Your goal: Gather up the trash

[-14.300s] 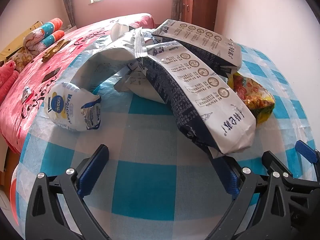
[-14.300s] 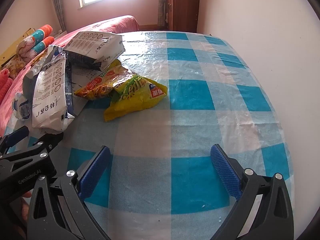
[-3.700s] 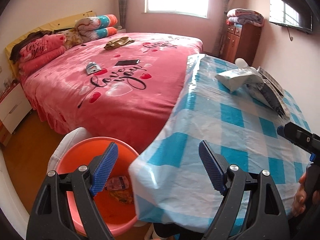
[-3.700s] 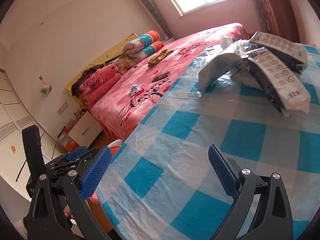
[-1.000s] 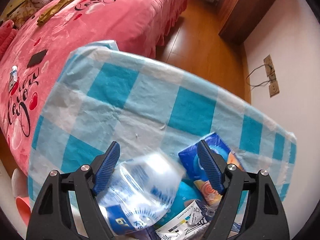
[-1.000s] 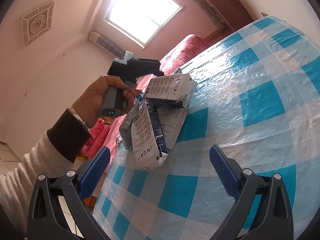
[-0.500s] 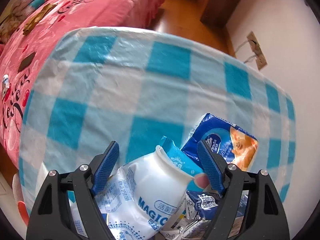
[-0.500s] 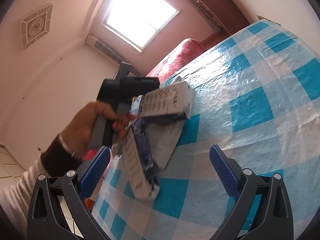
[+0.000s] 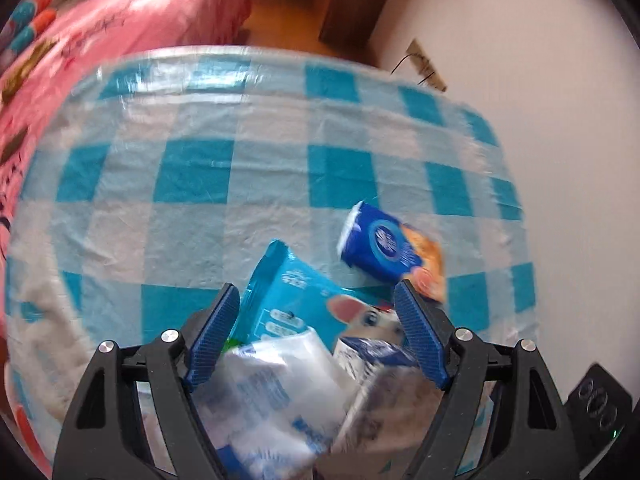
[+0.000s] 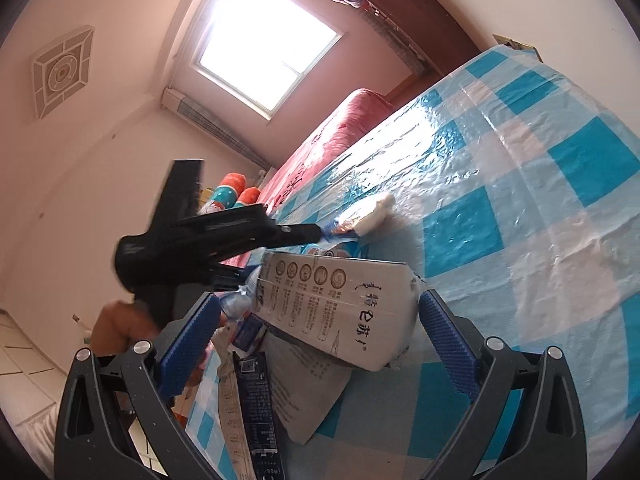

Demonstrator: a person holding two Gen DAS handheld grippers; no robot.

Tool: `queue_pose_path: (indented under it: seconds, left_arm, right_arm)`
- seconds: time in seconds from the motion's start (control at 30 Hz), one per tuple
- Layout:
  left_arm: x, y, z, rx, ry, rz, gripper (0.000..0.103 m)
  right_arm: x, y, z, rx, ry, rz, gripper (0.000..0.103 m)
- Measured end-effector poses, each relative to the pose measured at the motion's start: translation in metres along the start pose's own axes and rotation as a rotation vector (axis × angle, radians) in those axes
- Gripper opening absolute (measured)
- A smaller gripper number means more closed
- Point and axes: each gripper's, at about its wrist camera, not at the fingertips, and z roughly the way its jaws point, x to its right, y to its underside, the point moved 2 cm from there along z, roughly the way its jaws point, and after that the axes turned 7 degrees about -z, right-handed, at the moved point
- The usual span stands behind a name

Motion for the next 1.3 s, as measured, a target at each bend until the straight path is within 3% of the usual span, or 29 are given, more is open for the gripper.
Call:
queue_pose_path:
  seconds: [0.17, 0.3, 0.5, 0.67, 0.83, 1.03, 1.3]
  left_arm:
    - [-0.004, 0.004, -0.047, 0.104, 0.011, 0.019, 0.081]
    - [-0.032, 0.012, -0.083, 0.195, -0.084, 0.011, 0.082]
    - [-0.12, 0.025, -0.095, 0.236, -0.236, -0.144, 0.083]
    - [-0.169, 0.037, -0.086, 0.213, -0.161, -0.334, 0.083]
    - [-0.168, 0.041, -0.073, 0.2, -0.097, -0.377, 0.083]
    - [-0.163, 0.036, -0.057, 0.213, -0.148, -0.386, 0.083]
    - [-0.15, 0.029, -0.042, 0.194, -0.229, -0.302, 0.085]
  right_arm:
    - [0.002, 0.0, 0.003, -0.012, -0.006, 0.003, 0.098]
    - [0.005, -0.002, 0.008, -0.021, -0.004, 0.006, 0.098]
    - [0.003, -0.003, 0.017, -0.055, 0.003, -0.014, 0.098]
    - [-0.005, -0.002, 0.022, -0.067, 0.013, -0.056, 0.098]
    - [-0.014, 0.001, 0.027, -0.081, 0.011, -0.1, 0.098]
    - [-0.035, 0.014, 0.026, -0.11, 0.028, -0.185, 0.098]
    - [-0.068, 0.036, 0.038, -0.201, -0.009, -0.327, 0.098]
